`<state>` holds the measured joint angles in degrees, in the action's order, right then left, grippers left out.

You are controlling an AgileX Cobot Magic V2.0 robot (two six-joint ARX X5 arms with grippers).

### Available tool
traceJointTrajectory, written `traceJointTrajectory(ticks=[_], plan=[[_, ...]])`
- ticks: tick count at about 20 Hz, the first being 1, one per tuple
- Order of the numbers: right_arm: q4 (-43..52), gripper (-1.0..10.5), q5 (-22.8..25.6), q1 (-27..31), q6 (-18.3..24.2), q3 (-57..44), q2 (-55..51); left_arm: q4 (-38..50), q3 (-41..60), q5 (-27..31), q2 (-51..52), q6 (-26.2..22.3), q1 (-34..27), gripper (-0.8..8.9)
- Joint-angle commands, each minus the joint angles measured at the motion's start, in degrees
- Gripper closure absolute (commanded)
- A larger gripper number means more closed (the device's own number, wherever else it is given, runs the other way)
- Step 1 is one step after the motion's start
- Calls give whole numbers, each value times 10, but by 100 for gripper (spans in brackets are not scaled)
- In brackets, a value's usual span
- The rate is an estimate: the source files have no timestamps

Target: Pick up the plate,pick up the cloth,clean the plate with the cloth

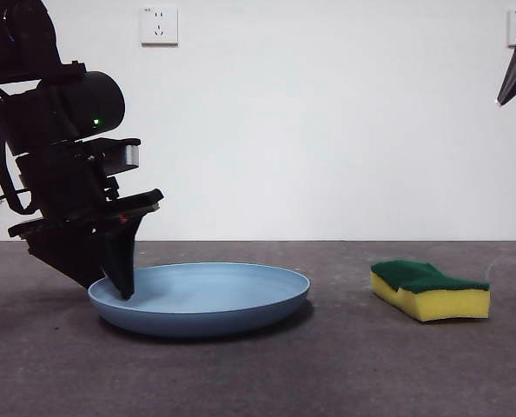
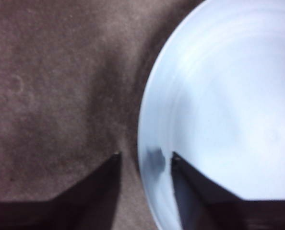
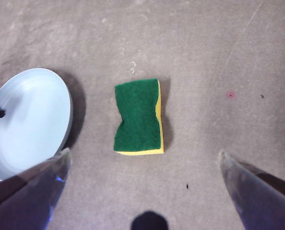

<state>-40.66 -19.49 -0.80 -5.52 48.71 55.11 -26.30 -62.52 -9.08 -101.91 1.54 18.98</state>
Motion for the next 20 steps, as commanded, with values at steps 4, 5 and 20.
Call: traceJointTrajectory(ticks=[4, 5, 20], plan=[[14, 413, -1, -10, 0, 2, 0, -8, 2, 0, 10, -8, 2, 822], [18, 415, 0, -19, 1, 2, 1, -13, 2, 0, 25, -8, 5, 822], [32, 420, 167, -184, 54, 116, 289, -109, 2, 17, 266, -8, 20, 822]])
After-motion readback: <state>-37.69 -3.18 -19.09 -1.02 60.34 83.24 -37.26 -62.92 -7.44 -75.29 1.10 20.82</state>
